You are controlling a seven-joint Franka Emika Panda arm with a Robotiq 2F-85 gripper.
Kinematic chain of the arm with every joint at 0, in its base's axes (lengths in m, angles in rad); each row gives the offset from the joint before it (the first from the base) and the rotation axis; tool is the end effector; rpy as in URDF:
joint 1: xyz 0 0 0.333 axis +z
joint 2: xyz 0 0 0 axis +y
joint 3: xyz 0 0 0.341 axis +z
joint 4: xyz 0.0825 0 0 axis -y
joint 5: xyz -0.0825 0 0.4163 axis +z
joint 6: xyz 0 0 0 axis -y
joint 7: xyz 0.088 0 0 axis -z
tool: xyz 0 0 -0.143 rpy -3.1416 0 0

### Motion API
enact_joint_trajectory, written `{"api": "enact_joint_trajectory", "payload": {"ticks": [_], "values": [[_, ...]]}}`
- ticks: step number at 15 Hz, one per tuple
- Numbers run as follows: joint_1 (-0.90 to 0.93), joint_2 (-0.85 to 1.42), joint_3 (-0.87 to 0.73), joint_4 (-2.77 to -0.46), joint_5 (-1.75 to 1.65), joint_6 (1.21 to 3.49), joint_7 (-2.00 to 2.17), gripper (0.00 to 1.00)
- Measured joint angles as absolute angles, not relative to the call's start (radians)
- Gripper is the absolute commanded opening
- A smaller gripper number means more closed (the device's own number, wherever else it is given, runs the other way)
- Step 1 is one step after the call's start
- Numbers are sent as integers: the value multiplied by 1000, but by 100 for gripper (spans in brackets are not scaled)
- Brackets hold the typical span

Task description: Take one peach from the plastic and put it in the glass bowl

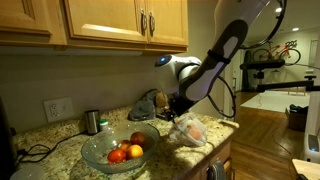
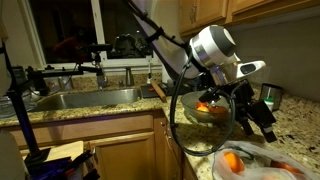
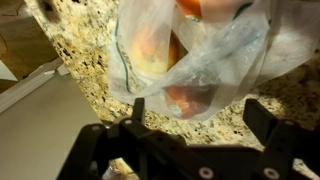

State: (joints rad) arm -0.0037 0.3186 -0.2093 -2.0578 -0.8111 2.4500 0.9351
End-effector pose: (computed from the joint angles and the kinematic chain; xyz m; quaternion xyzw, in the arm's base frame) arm 0.6196 -0.1495 0.2622 0.9246 -0.2416 0.1304 0.2641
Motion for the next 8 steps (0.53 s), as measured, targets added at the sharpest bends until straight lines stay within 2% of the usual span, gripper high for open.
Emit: {"api": "enact_joint_trajectory", "payload": {"ticks": [1, 2, 3, 4, 6, 8], "values": [[-5, 318, -209, -2058, -798, 2447, 923, 75], [-7, 318, -209, -2058, -789, 2446, 915, 74], [-9, 317, -209, -2058, -782, 2446, 908, 94], [-11, 315, -209, -2058, -777, 2446, 904, 94], [-15, 304, -210, -2058, -772, 2445, 901, 100], [-19, 286, -210, -2064, -757, 2444, 887, 100]]}}
